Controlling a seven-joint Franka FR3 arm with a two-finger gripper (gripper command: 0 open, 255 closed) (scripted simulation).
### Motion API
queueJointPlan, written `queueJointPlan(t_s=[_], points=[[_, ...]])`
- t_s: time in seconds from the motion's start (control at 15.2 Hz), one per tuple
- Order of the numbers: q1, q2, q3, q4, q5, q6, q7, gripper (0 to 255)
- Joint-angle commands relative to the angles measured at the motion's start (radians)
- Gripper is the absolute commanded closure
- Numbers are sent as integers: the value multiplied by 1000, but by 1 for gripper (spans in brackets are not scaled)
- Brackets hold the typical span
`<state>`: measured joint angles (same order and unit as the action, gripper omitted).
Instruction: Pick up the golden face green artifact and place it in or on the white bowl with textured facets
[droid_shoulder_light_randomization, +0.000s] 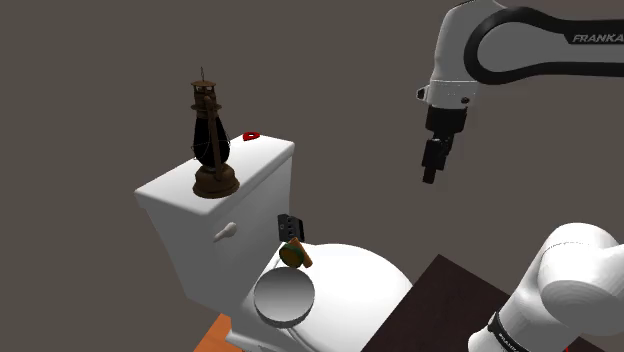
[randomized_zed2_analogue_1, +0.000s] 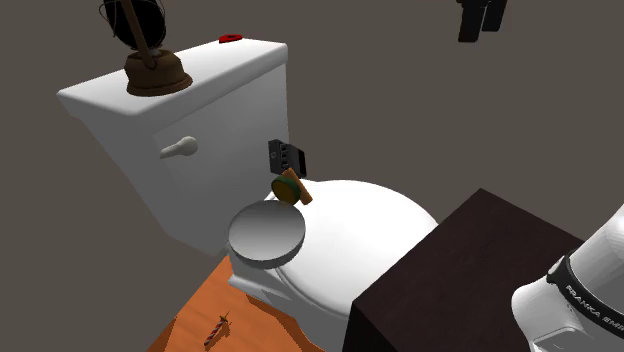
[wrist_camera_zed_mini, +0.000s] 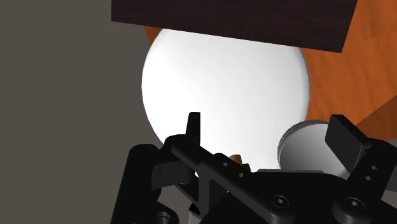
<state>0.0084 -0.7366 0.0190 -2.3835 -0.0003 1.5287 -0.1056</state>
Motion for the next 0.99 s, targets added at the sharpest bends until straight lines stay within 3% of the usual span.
queueJointPlan(t_s=[0.0,0.46,0.92], points=[[0,0,0,0,0,0,0,0],[15,197,38,-35,5,231,24,0],[23,441,75,0,-9,438,55,0]])
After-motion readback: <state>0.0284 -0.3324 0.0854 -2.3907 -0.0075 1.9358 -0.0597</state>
